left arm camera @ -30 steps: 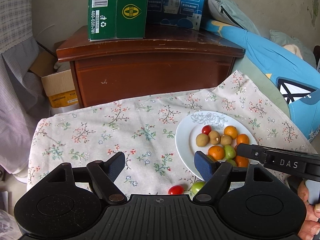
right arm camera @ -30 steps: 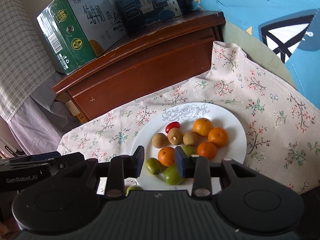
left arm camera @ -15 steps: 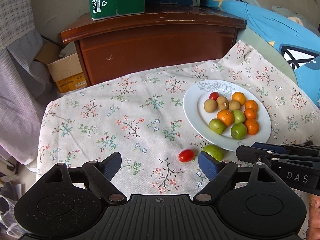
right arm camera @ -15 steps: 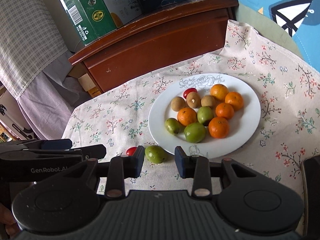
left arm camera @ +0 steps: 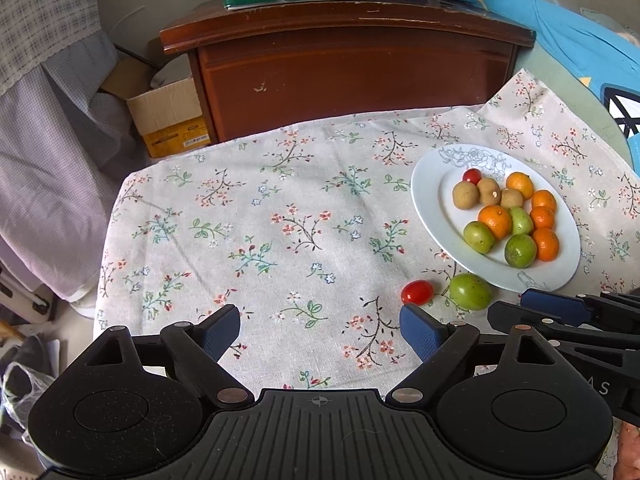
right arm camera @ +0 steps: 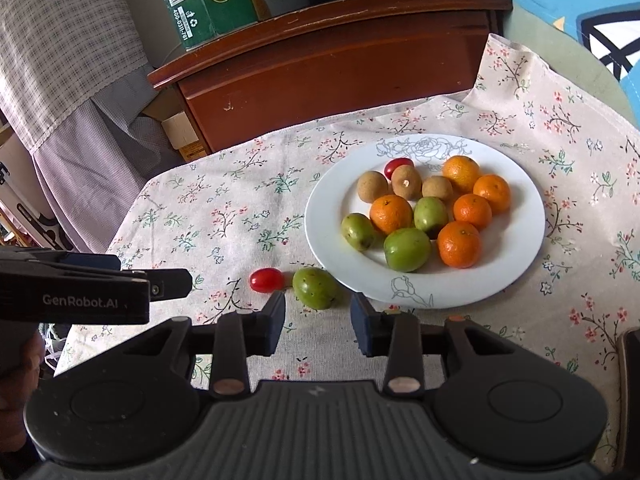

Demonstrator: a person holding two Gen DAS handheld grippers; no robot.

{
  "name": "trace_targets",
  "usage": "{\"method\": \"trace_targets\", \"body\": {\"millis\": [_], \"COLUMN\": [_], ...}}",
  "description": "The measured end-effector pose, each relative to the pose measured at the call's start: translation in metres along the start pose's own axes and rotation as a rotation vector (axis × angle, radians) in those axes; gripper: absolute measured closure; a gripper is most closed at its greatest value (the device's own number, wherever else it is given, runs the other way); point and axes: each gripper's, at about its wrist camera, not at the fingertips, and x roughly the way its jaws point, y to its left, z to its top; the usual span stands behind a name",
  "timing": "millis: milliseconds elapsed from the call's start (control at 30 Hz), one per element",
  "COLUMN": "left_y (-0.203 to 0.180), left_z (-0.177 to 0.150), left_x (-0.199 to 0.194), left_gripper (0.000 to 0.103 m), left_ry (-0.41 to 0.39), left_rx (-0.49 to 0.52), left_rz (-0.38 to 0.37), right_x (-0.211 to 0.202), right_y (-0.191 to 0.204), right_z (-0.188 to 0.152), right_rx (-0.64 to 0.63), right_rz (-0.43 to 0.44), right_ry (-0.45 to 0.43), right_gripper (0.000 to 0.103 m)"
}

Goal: Organize fruits
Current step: 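Withdraw both grippers toward the last tomato and green fruit, then close the right gripper on a green fruit while the left gripper grasps a red tomato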

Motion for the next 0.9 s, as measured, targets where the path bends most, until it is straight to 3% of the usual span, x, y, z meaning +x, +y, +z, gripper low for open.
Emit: {"method": "trace_targets", "body": {"millis": [633,733,900], "left_y": [0.009,0.008,0.01], "left_z": [0.001,0.0,0.0], "left_x": [0.006,0.007,0.009], "left_gripper": [0.014,0.014,0.014], "left_ry": [0.029,0.029,0.026], "left_rx": [-0.053,-0.047,-0.061], "left_rz": [0.011,0.011,-0.006], "right_x": [0.026,0.028,0.028], "right_y": [0.029,0.033,0.036], "right_z": [-0.005,-0.008,-0.009], "right_rx": [-0.215,-0.262,-0.278], "right_rz": [-0.075,-0.107,-0.12], "right_ry": [-0.033,-0.046,-0.049], "right_gripper": [0.068,0.079,0.08]}}
